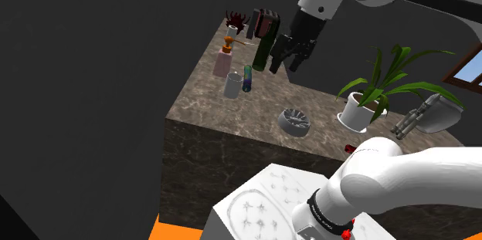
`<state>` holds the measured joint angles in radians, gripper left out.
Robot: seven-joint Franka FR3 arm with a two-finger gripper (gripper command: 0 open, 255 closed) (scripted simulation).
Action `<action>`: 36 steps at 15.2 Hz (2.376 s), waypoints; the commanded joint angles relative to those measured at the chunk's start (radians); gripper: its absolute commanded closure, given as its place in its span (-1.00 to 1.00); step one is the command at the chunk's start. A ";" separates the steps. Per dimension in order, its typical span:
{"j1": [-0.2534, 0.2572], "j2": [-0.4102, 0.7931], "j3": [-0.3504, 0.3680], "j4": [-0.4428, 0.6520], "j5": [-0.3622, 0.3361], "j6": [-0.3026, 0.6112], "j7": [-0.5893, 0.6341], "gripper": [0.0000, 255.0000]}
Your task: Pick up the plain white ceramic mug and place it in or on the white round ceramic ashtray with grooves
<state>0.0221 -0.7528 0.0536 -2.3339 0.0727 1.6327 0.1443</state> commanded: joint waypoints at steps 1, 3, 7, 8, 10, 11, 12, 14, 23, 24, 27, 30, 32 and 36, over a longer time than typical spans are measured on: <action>0.000 0.000 0.000 0.000 0.000 0.000 0.000 -1.00; -0.005 0.053 -0.013 -0.007 -0.014 0.058 -0.028 -1.00; -0.014 0.171 -0.036 -0.002 -0.037 0.171 -0.081 -1.00; -0.016 0.203 -0.042 0.002 -0.042 0.198 -0.093 -1.00; -0.020 0.269 -0.053 0.016 -0.052 0.250 -0.118 -1.00; -0.022 0.303 -0.058 0.024 -0.056 0.275 -0.130 -1.00; -0.023 0.337 -0.064 0.035 -0.060 0.299 -0.142 -1.00; -0.027 0.407 -0.073 0.059 -0.067 0.344 -0.165 -1.00; -0.042 0.738 -0.107 0.237 -0.079 0.499 -0.264 -1.00; -0.044 0.776 -0.109 0.264 -0.079 0.511 -0.274 -1.00; -0.051 0.891 -0.114 0.351 -0.077 0.539 -0.305 -1.00; -0.056 0.968 -0.115 0.406 -0.076 0.562 -0.323 -1.00; -0.057 0.981 -0.115 0.396 -0.075 0.585 -0.323 -1.00; -0.058 1.010 -0.115 0.379 -0.073 0.631 -0.325 -1.00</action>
<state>-0.0364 0.2529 -0.0615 -1.9501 -0.0004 2.2546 -0.1810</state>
